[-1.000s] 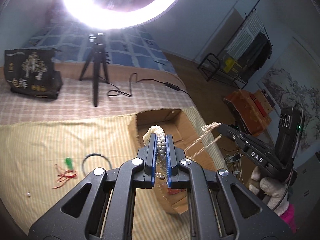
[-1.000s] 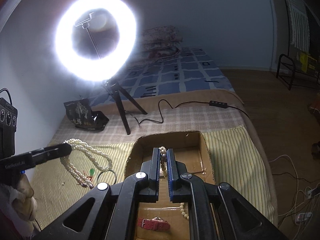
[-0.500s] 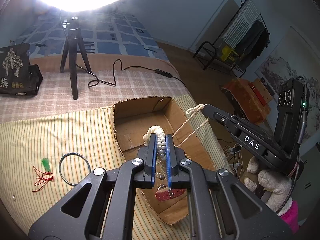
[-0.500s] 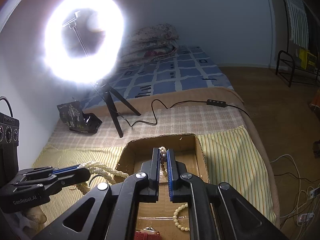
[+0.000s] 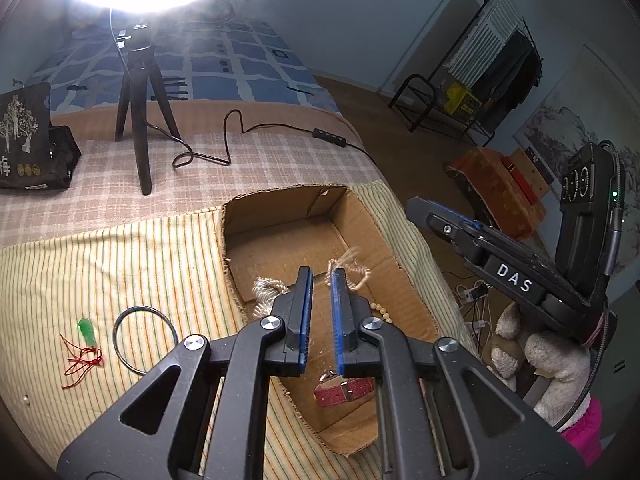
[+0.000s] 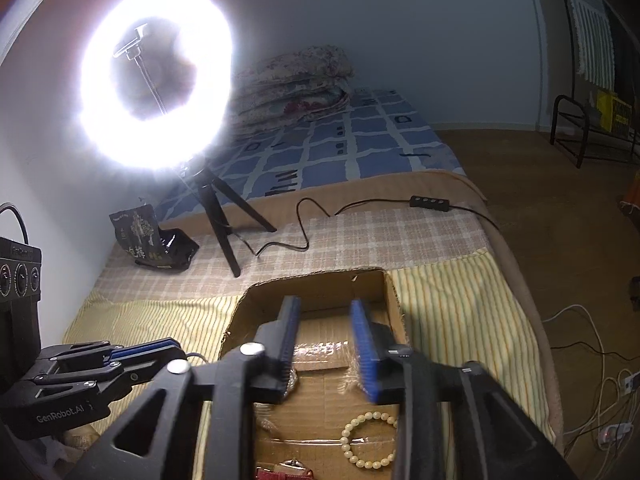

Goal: Organize jewelry
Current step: 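Carry both pearl pieces into the cardboard box and open both tools, then move both tools back over the bedsheet toward the loose pearl earring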

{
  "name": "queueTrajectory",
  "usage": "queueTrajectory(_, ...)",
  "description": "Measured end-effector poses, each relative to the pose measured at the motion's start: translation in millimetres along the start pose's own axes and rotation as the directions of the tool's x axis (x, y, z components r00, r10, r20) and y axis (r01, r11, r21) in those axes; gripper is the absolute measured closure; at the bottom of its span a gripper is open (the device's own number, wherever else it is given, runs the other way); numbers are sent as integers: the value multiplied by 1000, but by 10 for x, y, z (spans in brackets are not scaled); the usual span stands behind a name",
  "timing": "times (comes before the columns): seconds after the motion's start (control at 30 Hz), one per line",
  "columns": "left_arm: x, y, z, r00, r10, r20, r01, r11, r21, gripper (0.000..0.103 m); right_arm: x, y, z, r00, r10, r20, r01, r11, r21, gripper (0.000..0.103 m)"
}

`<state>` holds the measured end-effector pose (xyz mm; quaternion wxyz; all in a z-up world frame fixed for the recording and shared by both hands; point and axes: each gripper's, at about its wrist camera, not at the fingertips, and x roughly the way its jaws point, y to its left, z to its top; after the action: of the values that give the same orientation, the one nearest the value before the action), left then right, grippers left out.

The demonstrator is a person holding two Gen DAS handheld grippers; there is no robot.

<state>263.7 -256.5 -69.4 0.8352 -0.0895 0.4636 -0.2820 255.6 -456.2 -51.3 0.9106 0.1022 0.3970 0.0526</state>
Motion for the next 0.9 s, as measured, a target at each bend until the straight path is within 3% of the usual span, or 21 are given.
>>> queueTrajectory(0.03, -8, 3, -4, 1000, 7, 3, -7, 1000, 2, 83, -3, -5, 3, 1000, -10, 1, 10, 1000, 3, 67)
queueTrajectory(0.07, -10, 11, -8, 1000, 14, 3, -14, 1000, 3, 79, -3, -15, 6, 1000, -12, 1, 12, 1000, 7, 58)
queueTrajectory(0.1, -7, 20, -10, 1000, 17, 2, -17, 1000, 2, 79, -9, -26, 6, 1000, -17, 5, 17, 1000, 16, 46)
queueTrajectory(0.2, -7, 51, -18, 1000, 29, -5, -29, 1000, 1, 78, -33, -51, 11, 999, -37, 22, 36, 999, 36, 27)
queueTrajectory(0.33, -52, 73, -21, 999, 54, 8, -54, 999, 8, 53, -57, -49, 27, 996, -84, 34, 83, 996, 39, 12)
queueTrajectory(0.47, -96, 116, -21, 998, 65, 12, -65, 998, 0, 45, -97, -43, 44, 992, -117, 50, 115, 993, 39, 0)
queueTrajectory(0.63, -164, 170, -36, 996, 91, 17, -91, 996, 4, 38, -148, -12, 48, 988, -144, 59, 142, 989, 35, 0)
queueTrajectory(0.9, -432, 290, -84, 992, 119, 46, -120, 993, 18, 37, -273, 107, 32, 986, -151, 71, 150, 989, 18, 0)
